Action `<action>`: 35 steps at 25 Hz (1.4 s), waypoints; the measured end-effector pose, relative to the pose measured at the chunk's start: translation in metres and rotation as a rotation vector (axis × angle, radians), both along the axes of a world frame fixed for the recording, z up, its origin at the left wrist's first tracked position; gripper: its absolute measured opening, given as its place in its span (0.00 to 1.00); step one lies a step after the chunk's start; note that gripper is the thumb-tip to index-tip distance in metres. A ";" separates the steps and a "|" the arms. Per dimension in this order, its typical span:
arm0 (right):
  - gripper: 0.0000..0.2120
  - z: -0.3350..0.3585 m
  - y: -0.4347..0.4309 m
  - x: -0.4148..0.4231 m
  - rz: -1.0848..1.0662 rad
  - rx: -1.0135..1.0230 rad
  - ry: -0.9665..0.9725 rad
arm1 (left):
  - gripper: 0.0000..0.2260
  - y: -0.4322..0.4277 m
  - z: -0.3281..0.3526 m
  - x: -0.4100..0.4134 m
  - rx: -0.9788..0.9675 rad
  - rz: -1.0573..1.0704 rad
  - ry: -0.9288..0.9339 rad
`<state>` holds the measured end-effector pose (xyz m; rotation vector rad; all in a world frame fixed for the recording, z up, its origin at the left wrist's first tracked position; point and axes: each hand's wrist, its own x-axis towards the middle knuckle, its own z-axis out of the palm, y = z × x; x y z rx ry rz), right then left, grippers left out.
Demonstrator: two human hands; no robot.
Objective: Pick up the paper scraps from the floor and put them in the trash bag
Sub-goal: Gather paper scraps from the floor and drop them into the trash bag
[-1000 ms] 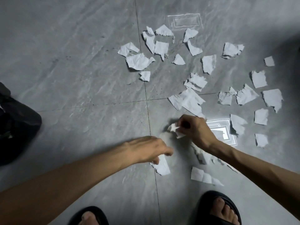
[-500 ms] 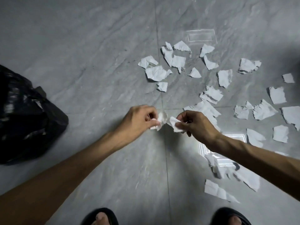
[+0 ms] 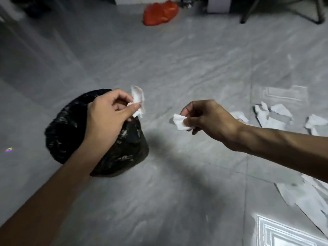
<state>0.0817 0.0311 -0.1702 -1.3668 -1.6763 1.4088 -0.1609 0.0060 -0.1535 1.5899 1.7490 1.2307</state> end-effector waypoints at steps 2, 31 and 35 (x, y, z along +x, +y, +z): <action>0.07 0.015 0.015 -0.047 0.027 0.134 0.033 | 0.05 0.003 -0.007 -0.043 -0.056 0.124 0.151; 0.11 -0.089 -0.207 0.253 -0.138 -0.216 -0.612 | 0.19 -0.038 -0.034 0.260 -0.180 -1.303 0.952; 0.19 -0.153 -0.272 0.257 0.056 -0.207 -0.893 | 0.20 -0.061 -0.093 0.310 -0.318 -1.438 1.127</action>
